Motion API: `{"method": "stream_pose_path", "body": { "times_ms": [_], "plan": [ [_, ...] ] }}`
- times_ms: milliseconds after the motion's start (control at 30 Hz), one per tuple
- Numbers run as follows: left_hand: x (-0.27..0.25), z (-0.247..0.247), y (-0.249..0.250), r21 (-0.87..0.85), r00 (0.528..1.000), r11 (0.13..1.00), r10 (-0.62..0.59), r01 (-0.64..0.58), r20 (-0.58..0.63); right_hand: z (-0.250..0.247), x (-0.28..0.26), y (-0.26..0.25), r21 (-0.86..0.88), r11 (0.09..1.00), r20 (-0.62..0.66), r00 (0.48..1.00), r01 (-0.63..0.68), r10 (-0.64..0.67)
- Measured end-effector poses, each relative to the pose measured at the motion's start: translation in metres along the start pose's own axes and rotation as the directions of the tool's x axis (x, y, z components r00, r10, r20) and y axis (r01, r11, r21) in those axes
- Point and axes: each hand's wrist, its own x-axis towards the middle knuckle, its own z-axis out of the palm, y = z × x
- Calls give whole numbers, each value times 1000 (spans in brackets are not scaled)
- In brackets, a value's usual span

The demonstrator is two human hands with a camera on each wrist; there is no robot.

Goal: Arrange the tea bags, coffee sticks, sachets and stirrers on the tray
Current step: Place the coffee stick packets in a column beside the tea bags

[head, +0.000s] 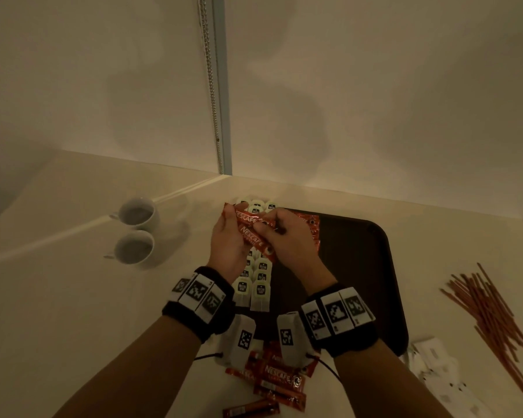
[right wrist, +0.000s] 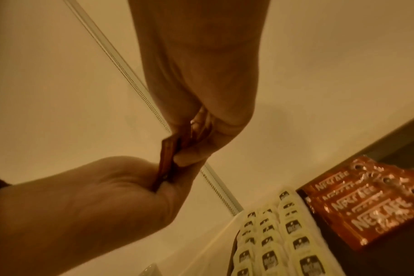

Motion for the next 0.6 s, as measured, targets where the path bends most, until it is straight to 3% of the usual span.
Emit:
{"method": "stream_pose_path", "body": {
  "times_ms": [133,233,300,400,500,600],
  "plan": [
    [-3,1,0,82,990,992,108,-100,-90,-4,-5,-6,-121,991,-2,998,56,-57],
    [-2,2,1,105,977,983,162,-148,-139,-3,-8,-14,-77,991,-71,991,107,-112],
    [0,-1,4,39,985,996,91,-86,-148,-10,-7,-18,-45,992,-126,984,122,-127],
    [4,-15,9,-91,981,988,-139,127,-134,-28,0,-21,-190,978,-94,991,81,-100],
    [6,-24,9,131,976,967,-213,217,-46,-46,3,-26,-314,949,5,999,41,-41],
    [1,-18,11,294,976,941,-200,166,88,-59,0,-31,-226,974,93,996,10,11]
  ]
}}
